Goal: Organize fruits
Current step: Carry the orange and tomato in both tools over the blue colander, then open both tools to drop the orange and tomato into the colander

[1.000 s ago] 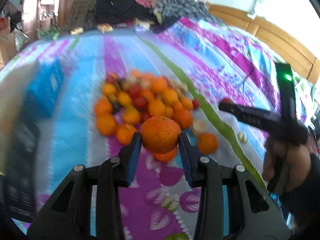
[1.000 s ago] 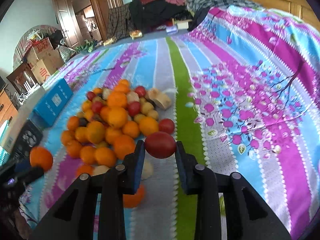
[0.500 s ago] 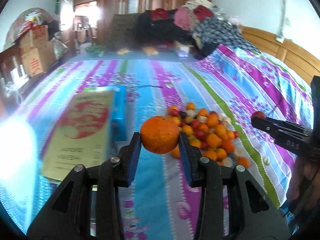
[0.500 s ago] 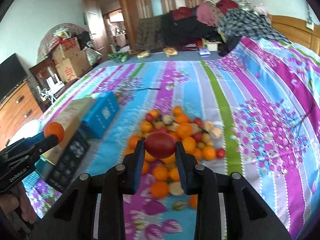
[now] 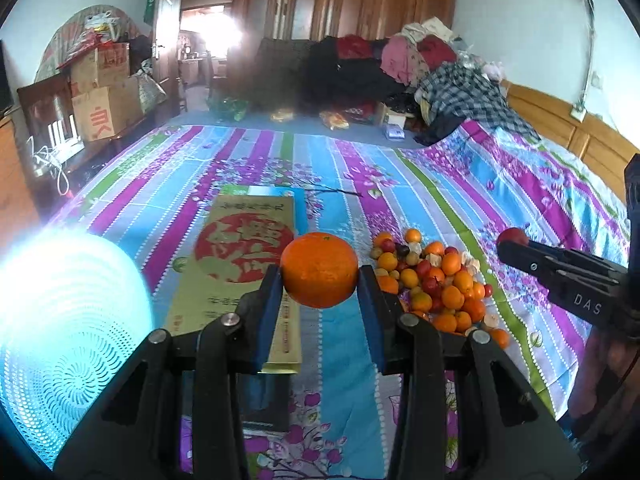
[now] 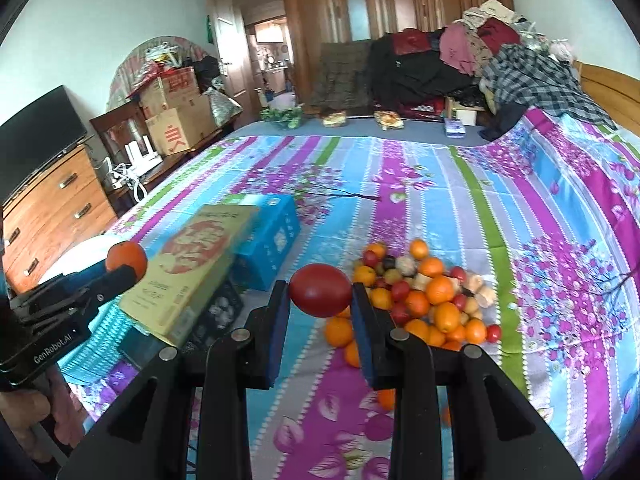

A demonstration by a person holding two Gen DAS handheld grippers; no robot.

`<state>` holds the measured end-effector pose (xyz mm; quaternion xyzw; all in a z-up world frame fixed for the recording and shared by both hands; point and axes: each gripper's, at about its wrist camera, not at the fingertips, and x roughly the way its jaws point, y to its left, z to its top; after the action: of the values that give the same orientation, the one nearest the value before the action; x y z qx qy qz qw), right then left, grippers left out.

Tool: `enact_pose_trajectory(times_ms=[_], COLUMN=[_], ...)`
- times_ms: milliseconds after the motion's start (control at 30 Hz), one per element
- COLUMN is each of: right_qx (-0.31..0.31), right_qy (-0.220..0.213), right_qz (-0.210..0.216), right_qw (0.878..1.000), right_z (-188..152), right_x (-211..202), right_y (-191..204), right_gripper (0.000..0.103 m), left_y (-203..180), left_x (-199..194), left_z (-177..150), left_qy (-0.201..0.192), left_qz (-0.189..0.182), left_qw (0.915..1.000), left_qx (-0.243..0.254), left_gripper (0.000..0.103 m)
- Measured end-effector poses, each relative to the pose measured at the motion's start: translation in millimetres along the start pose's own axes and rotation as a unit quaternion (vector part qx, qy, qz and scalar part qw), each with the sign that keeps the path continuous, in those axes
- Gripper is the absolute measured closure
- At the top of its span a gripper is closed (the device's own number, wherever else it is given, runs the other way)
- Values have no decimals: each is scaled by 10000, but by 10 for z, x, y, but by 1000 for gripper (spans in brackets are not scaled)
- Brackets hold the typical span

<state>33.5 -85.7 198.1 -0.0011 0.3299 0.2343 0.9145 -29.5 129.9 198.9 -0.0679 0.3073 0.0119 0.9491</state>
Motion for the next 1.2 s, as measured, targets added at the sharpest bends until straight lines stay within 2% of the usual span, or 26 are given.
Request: enact_pose_trajectory(times_ms=[67, 200, 333, 400, 533, 600, 700, 833, 933, 1033, 1200], right_qx=[-115, -411, -734, -849, -1143, -1260, -1278, -1443, -1652, -1695, -1721], right_qy=[-26, -64, 4, 90, 428, 771, 1284, 2032, 2433, 2624, 2835], right_qz=[117, 578, 1193, 1516, 1947, 2122, 2236, 2116, 1914, 1855, 1784], right_qw=[9999, 9975, 9901, 9847, 9732, 9660, 9577, 9451, 9364, 9317, 9264], right_z=[78, 286, 483, 557, 596, 567, 482, 272, 124, 26, -76], right_x=[16, 108, 263, 343, 562, 743, 1010, 1416, 1670, 1794, 1890], right_y=[180, 727, 1424, 1781, 2472, 2811, 3091, 3398, 3553, 3587, 3551], right_gripper=[69, 69, 69, 69, 69, 69, 69, 69, 69, 69, 69], left_y=[221, 777, 1535, 1782, 2319, 2506, 2704, 2911, 3004, 3056, 3132], left_x=[-130, -410, -748, -826, -848, -782, -645, -506, -448, -406, -409], left_z=[71, 195, 227, 200, 12, -117, -264, -406, -472, -560, -622], left_qy=[-87, -272, -367, -336, 15, 263, 637, 1184, 1497, 1782, 1967], left_qz=[77, 517, 1185, 1416, 1789, 1838, 1868, 1745, 1682, 1550, 1483], left_qw=[9998, 9968, 9866, 9815, 9693, 9650, 9587, 9523, 9494, 9462, 9444], left_qx=[-171, -540, -1061, -1241, -1685, -1852, -2049, -2206, -2189, -2212, -2180], left_gripper=[64, 64, 64, 64, 64, 64, 64, 64, 64, 64, 64])
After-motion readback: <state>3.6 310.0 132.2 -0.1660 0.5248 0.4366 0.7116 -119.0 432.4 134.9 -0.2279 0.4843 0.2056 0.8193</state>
